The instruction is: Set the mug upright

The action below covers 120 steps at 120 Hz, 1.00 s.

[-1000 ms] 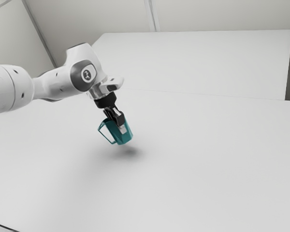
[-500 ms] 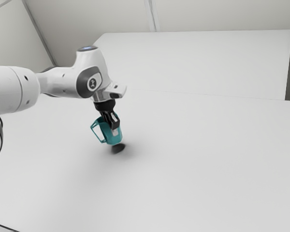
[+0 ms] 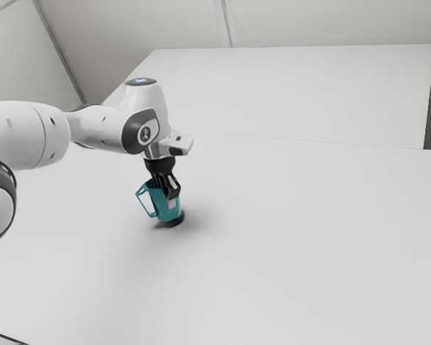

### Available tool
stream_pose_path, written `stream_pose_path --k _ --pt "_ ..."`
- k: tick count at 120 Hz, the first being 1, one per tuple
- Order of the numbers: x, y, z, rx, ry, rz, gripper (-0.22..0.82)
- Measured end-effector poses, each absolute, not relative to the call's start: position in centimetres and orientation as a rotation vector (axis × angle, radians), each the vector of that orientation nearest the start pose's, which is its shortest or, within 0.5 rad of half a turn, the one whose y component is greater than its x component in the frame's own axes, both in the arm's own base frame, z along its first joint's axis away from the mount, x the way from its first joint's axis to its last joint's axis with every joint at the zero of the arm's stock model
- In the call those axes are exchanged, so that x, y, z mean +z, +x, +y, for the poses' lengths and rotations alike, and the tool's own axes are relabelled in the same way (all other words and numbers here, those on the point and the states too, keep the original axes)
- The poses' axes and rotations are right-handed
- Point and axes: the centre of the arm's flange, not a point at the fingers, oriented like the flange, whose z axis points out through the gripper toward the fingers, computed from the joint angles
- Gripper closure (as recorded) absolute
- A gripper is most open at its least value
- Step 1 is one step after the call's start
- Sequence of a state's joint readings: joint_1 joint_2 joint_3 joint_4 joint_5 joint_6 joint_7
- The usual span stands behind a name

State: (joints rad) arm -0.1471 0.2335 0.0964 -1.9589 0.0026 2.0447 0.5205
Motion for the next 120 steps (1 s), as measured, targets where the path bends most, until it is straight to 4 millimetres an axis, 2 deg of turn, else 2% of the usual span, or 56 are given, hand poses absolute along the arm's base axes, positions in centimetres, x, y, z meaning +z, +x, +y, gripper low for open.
stream_pose_path --k 20,41,56,64,75,85,99,111,120 --pt "33.8 58.5 -3.1 0.255 -3.014 0.880 0.77" --pt "33.9 58.7 -3.1 0.251 -2.999 0.887 0.39" --pt "35.1 58.8 -3.1 0.220 -2.994 0.889 0.22" --pt "37.0 58.7 -3.3 0.176 -2.991 0.894 0.16" --pt "40.9 58.1 -3.9 0.096 -2.986 0.899 0.10" --pt "44.8 57.3 -4.0 0.029 -2.999 0.866 0.07" --pt "50.9 57.4 -4.4 -0.048 -3.025 0.785 0.04" --pt "53.2 57.0 -4.9 -0.034 -3.055 0.722 0.03" --pt "54.0 56.5 -5.4 -0.016 -3.078 0.683 0.02"
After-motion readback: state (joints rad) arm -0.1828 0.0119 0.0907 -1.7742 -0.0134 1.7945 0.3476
